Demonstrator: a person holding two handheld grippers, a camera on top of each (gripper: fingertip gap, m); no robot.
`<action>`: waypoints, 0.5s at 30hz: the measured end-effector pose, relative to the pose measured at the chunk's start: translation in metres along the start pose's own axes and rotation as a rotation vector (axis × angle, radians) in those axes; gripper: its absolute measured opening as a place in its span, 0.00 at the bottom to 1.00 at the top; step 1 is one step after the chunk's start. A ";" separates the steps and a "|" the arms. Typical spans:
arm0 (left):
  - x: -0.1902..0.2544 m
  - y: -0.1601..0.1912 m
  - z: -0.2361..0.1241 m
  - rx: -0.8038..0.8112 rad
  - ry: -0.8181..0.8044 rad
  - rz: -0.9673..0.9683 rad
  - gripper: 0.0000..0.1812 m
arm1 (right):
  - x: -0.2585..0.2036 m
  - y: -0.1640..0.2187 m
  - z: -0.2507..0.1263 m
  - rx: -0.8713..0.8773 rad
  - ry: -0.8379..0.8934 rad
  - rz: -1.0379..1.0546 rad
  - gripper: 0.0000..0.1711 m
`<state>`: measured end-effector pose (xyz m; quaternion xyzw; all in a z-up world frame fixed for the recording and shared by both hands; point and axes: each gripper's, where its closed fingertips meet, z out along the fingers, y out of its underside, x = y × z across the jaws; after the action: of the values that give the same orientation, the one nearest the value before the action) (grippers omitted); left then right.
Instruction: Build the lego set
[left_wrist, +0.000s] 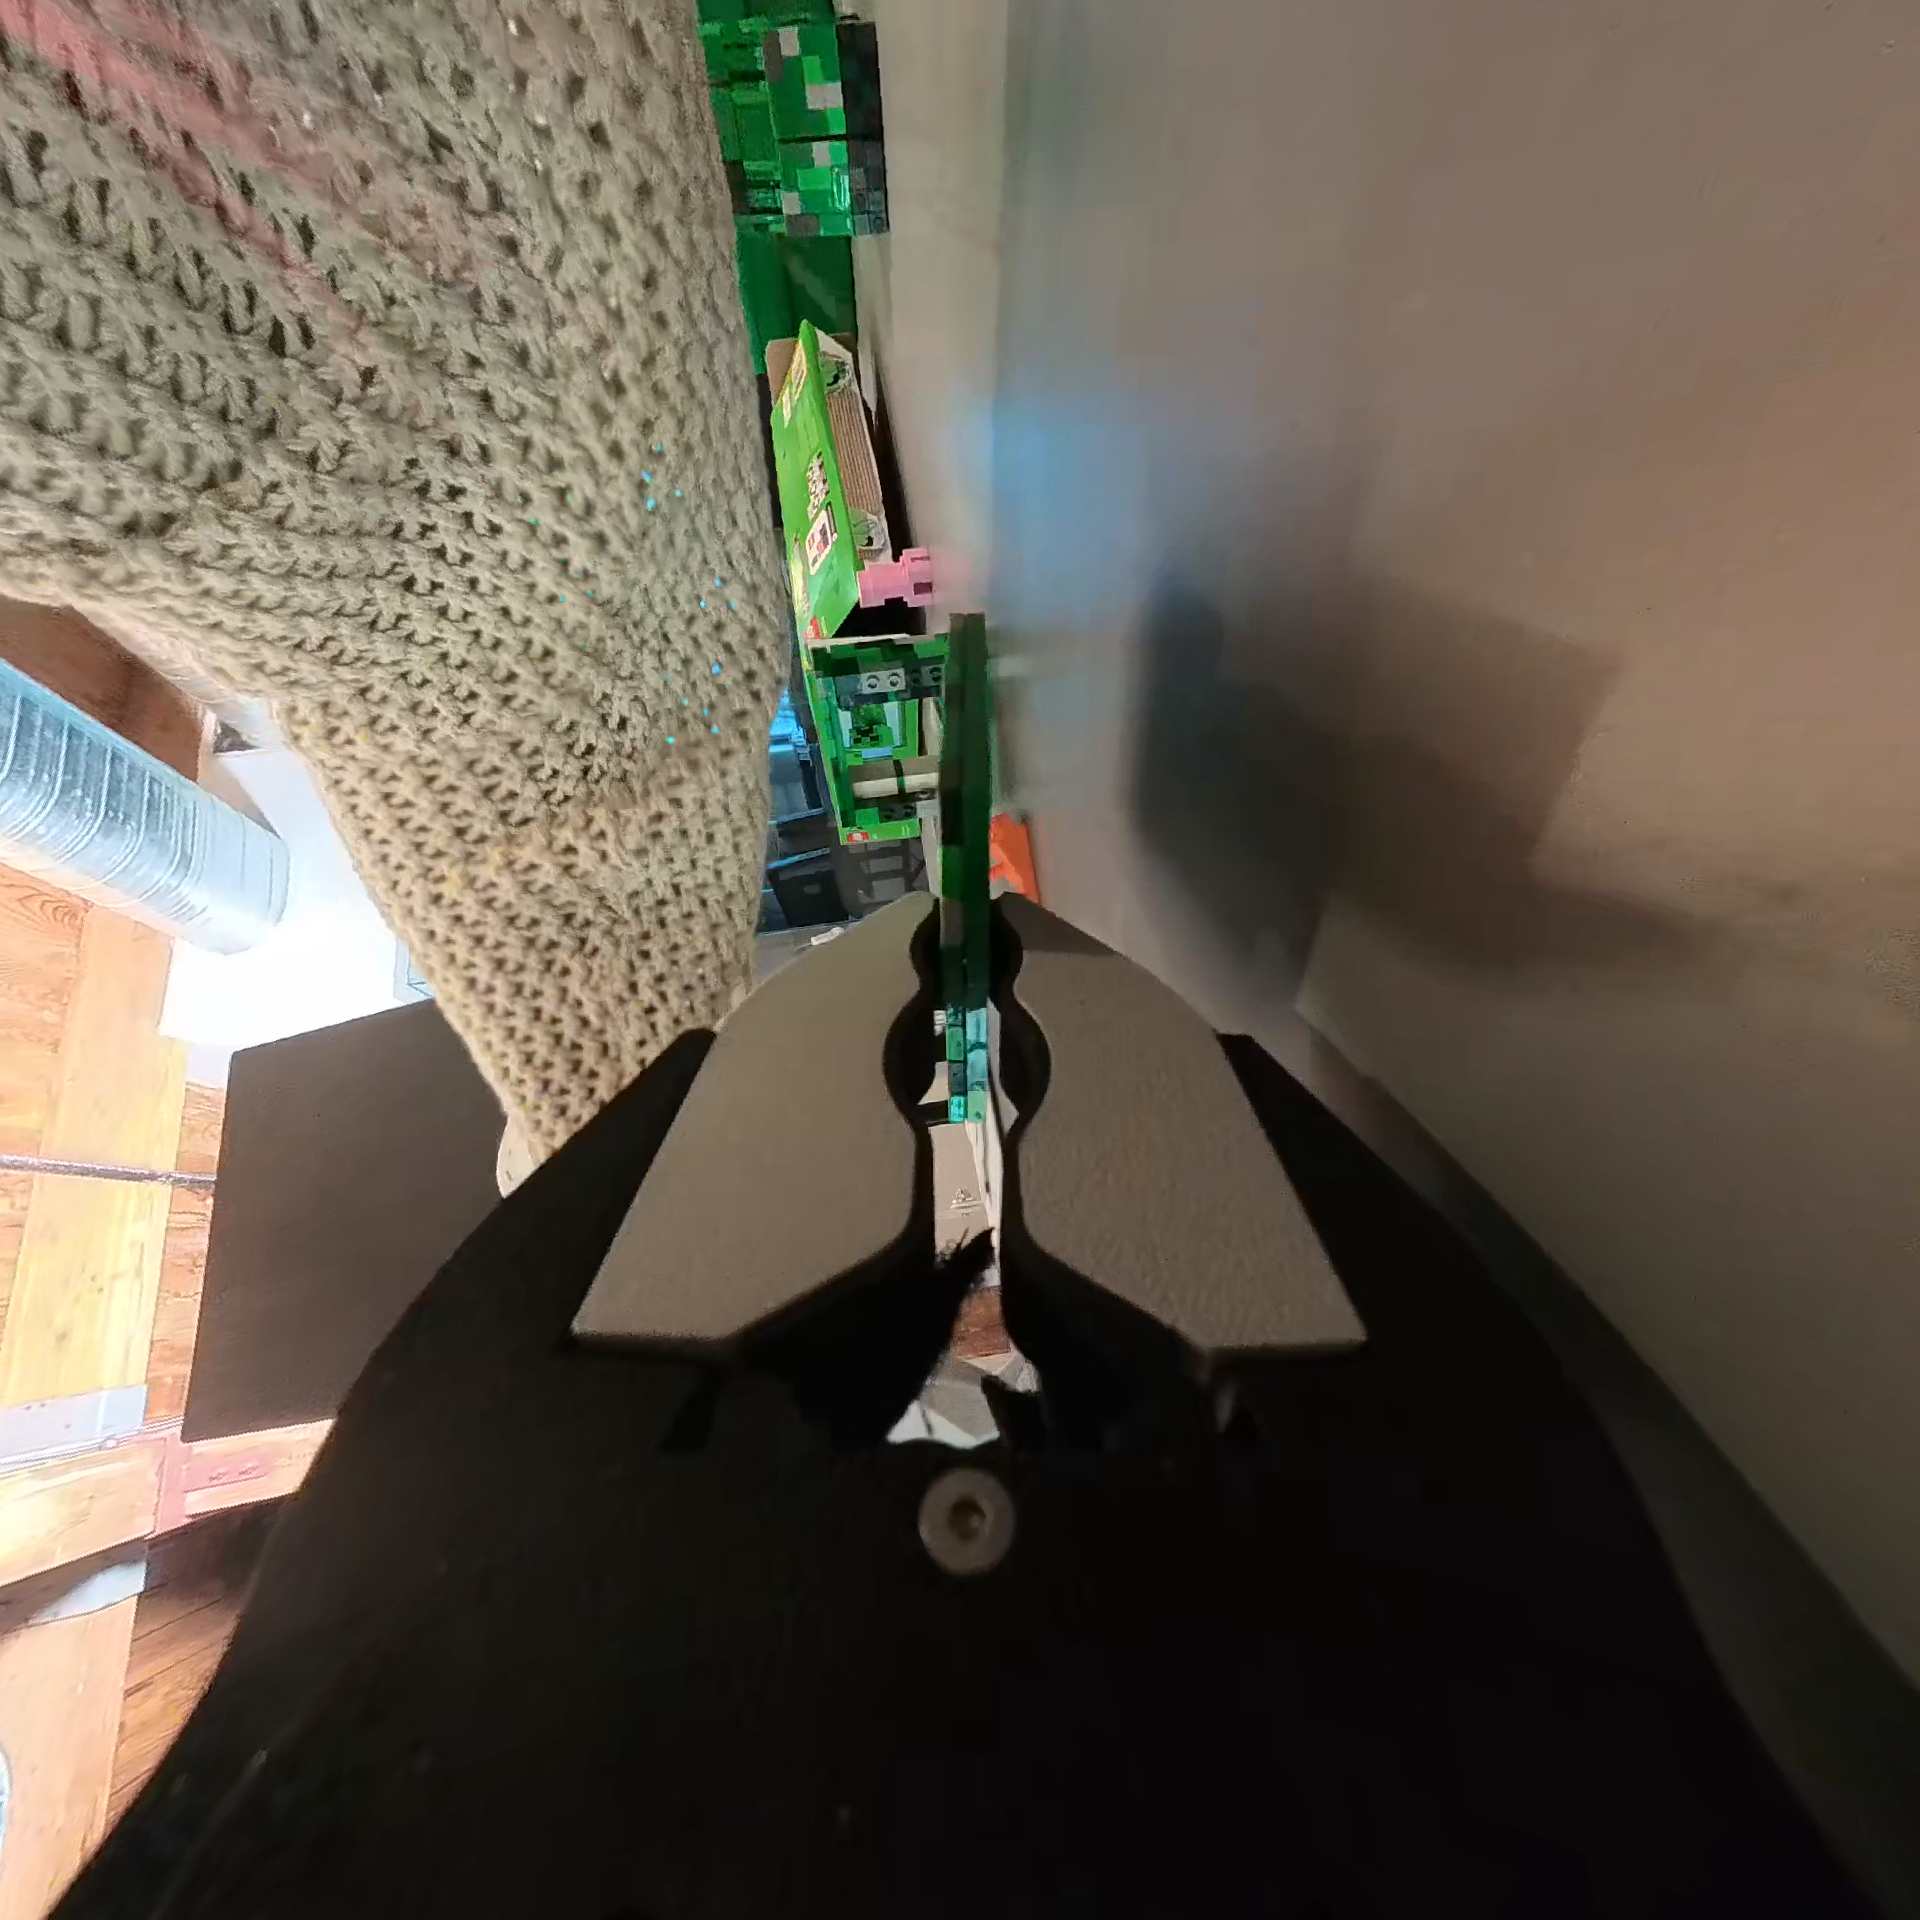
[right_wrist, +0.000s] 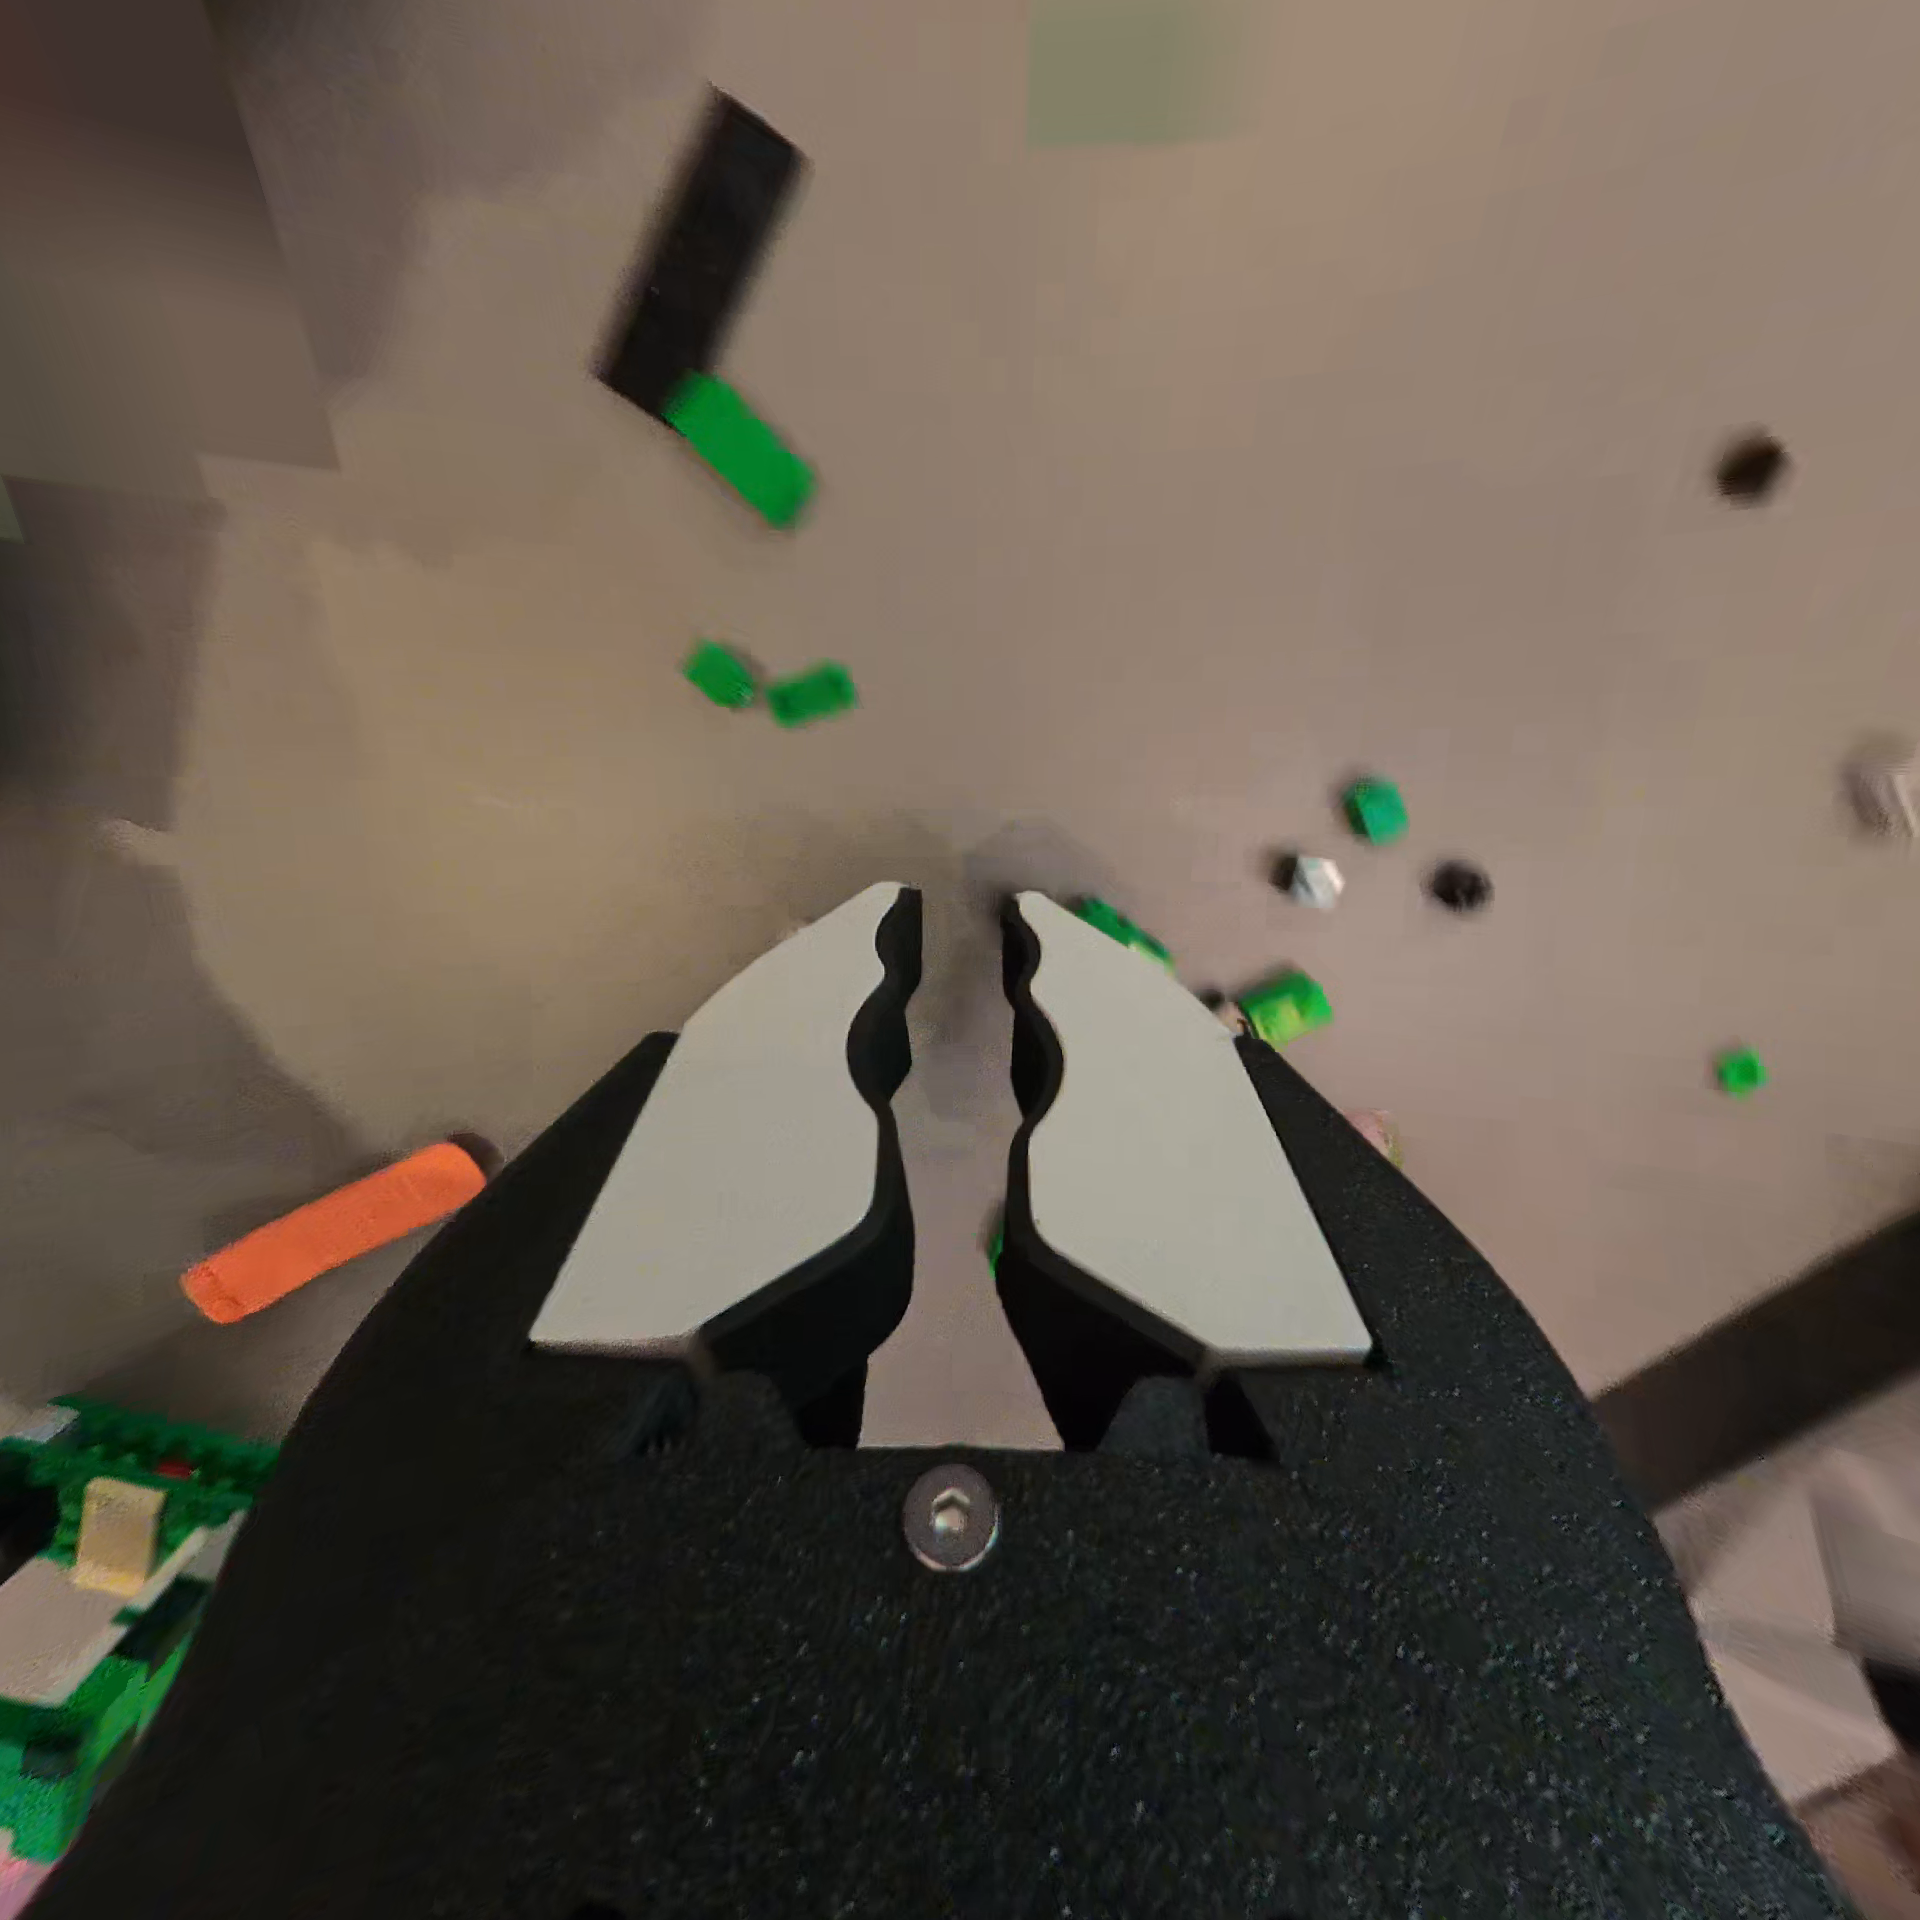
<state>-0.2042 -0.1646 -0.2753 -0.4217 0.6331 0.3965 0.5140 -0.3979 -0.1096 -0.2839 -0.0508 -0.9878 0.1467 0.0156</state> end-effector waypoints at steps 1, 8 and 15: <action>0.000 0.000 0.000 -0.001 0.000 0.000 0.03 | -0.009 -0.008 0.004 -0.012 -0.013 -0.050 0.09; 0.001 0.000 0.001 0.003 0.005 -0.003 0.03 | -0.031 -0.021 0.023 -0.151 -0.006 -0.299 0.18; 0.001 0.000 0.001 0.002 0.006 -0.001 0.03 | -0.029 -0.027 0.030 -0.130 -0.029 -0.284 0.17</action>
<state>-0.2044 -0.1642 -0.2763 -0.4226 0.6350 0.3943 0.5126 -0.3735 -0.1469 -0.3053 0.0907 -0.9925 0.0794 0.0186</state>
